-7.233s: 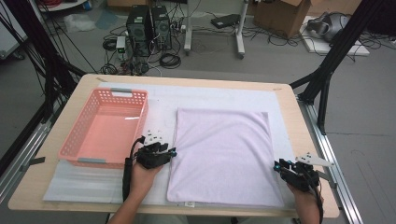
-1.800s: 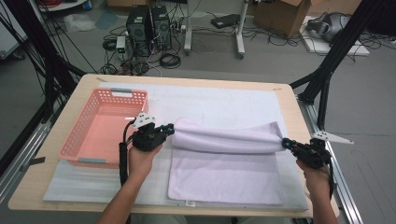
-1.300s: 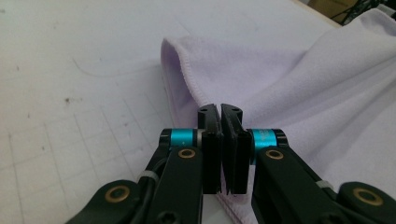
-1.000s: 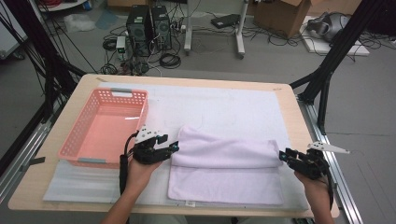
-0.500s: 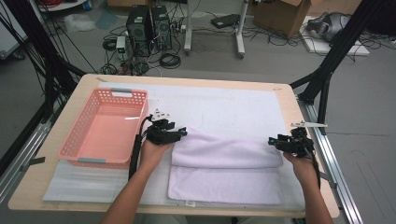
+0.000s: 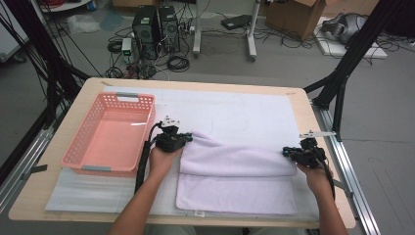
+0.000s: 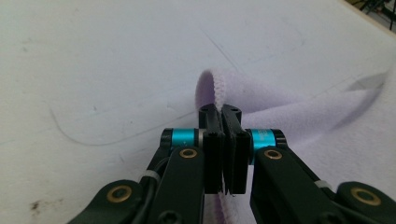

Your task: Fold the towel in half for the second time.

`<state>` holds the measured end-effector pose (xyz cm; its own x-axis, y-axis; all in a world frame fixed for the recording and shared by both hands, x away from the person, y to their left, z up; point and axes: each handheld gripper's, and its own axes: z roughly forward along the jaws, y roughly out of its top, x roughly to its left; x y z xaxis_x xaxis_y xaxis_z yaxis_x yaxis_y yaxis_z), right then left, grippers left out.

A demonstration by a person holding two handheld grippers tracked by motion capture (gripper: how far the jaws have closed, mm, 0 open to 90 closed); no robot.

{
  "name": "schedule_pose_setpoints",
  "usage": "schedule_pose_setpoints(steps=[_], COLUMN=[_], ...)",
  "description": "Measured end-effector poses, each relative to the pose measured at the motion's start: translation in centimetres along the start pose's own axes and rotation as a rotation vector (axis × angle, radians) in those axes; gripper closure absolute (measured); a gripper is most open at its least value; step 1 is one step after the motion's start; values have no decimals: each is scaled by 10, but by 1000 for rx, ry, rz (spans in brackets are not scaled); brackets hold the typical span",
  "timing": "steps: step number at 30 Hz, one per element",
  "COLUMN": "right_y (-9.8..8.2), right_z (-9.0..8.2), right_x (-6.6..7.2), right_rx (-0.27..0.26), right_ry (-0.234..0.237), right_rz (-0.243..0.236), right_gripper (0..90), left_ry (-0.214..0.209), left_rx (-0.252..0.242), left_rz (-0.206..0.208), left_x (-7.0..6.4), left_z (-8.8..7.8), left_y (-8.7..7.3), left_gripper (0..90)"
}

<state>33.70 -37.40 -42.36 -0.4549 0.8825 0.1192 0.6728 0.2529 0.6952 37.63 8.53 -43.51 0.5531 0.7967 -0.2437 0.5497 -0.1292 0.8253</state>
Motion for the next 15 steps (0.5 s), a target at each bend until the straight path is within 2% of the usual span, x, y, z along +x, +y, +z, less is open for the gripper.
schedule_pose_setpoints(steps=[4, 7, 11, 15], right_y=[-5, -7, -12, -19], right_z=[-13, -22, -37, -51], right_x=[-4, -4, -2, 7], right_rx=[-69, -111, -162, -196], right_ry=[7, 7, 17, 27], right_rz=[34, 32, 36, 24], right_gripper=[851, 850, 850, 850], left_ry=[0, -13, -29, -55], left_rx=[-57, -97, -127, -147], left_rz=[7, 14, 39, 30], left_x=[-6, -10, -15, -20], left_z=[-15, -28, -45, -60], left_y=[6, 9, 7, 1], left_gripper=[877, 877, 877, 877])
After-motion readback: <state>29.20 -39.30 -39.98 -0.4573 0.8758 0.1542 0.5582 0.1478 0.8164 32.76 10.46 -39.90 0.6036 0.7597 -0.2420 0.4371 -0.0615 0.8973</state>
